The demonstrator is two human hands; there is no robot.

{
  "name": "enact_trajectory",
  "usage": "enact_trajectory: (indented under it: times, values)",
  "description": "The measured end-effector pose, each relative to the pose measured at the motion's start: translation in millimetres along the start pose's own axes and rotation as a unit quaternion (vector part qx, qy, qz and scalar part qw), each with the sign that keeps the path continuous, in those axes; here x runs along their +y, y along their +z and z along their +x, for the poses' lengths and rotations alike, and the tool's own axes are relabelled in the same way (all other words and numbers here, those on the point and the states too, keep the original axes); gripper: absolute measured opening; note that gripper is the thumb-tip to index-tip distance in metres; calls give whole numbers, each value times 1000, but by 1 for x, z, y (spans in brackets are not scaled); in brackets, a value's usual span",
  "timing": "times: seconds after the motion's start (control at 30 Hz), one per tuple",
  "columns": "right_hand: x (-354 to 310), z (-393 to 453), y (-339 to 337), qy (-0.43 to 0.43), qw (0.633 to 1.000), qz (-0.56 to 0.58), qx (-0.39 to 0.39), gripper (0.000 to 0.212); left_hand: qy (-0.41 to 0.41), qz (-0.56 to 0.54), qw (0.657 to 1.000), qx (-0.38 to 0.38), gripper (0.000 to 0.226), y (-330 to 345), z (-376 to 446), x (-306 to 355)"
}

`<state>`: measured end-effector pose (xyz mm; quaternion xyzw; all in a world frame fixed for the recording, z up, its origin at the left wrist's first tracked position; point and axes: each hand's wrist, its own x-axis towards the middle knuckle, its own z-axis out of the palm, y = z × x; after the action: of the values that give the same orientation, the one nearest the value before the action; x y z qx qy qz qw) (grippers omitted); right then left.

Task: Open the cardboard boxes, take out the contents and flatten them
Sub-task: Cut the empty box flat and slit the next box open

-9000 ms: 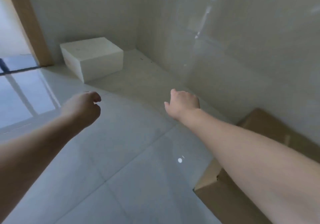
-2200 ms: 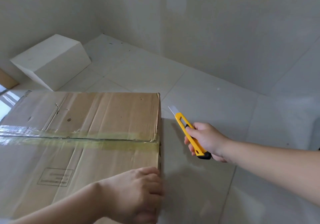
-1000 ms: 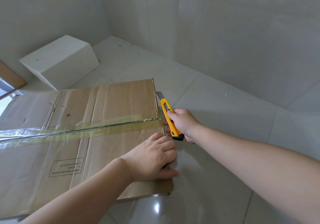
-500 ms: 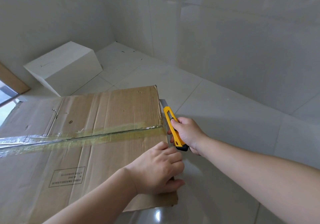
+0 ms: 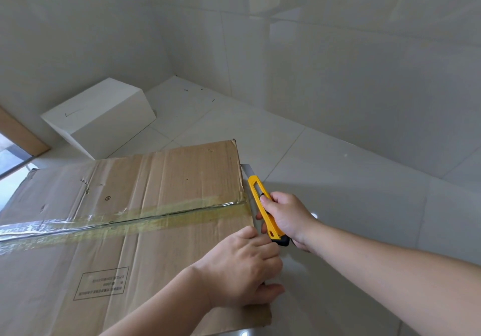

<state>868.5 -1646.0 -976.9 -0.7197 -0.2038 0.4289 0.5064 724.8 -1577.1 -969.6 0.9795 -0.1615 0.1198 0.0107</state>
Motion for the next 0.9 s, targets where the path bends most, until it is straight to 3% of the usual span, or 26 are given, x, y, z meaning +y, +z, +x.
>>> enact_trajectory:
  times: [0.43, 0.9]
  values:
    - [1, 0, -2, -2, 1000, 3, -19, 25, 3, -2, 1000, -2, 33, 1, 1, -1]
    - [5, -17, -39, 40, 990, -54, -125, 28, -13, 11, 1000, -9, 33, 0, -1, -1]
